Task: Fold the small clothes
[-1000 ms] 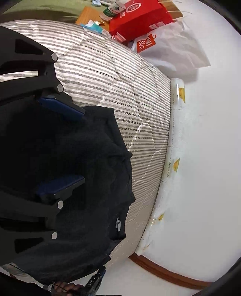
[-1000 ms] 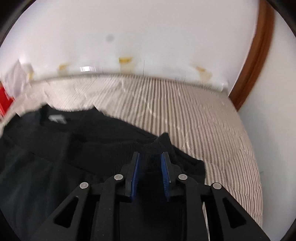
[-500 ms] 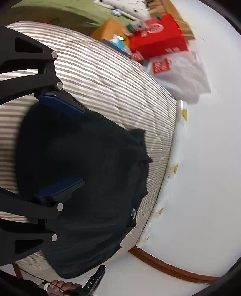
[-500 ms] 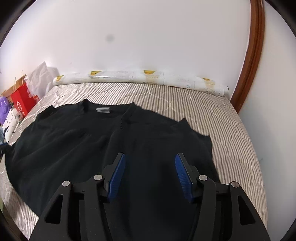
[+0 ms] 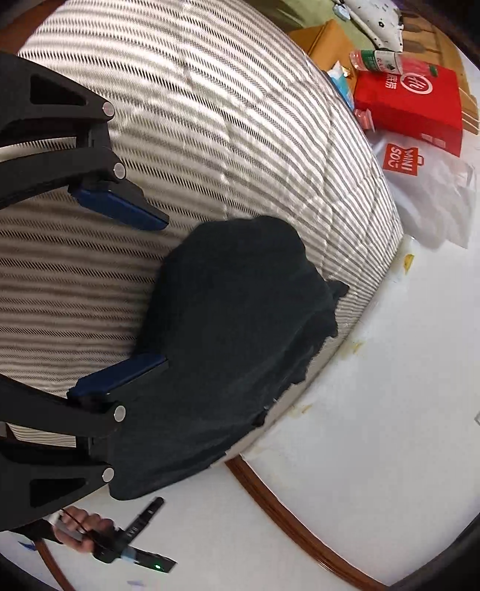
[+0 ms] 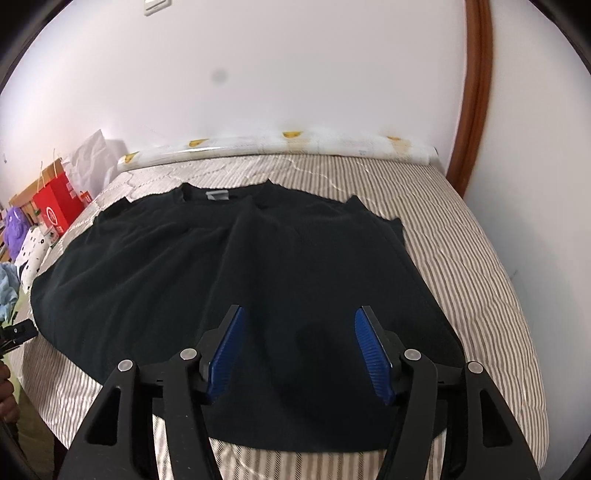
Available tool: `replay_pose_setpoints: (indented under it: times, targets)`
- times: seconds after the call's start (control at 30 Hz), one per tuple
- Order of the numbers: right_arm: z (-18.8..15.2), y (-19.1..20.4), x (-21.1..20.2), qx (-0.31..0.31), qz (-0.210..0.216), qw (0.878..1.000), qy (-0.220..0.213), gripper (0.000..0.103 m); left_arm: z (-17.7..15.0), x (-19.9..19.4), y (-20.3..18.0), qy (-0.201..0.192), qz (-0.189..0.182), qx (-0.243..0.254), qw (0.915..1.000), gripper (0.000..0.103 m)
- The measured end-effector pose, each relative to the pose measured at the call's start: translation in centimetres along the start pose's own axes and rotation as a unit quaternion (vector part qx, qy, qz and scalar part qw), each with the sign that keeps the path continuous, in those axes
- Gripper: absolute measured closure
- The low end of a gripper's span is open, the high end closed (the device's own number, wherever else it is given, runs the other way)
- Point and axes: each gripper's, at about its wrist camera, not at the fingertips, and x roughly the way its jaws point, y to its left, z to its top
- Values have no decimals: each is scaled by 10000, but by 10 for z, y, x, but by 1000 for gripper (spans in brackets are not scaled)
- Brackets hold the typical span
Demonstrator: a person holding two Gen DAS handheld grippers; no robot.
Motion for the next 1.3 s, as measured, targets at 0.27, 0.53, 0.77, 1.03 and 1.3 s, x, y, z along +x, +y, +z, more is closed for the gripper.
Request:
replay_pose_setpoints:
  times: [0.27, 0.53, 0.77, 1.03, 1.3]
  targets:
    - [-14, -30, -2, 284, -55, 9995, 87, 42, 9, 17, 2, -237, -473, -620, 9967, 38]
    - [-15, -40, -2, 410, 6, 9991, 79, 42, 29, 31, -3, -334, -38, -836, 9959, 71]
    - [-19, -47, -7, 509, 42, 9987, 10, 42, 51, 1, -70, -819, 270, 303, 9958, 82]
    - [-24, -64, -37, 671, 39, 9974, -262, 42, 64, -16, -195, -1049, -91, 1372, 9849, 84]
    - [-36, -97, -67, 940, -110, 9946, -425, 42, 19, 42, -324, -390, -731, 2586, 9624, 85]
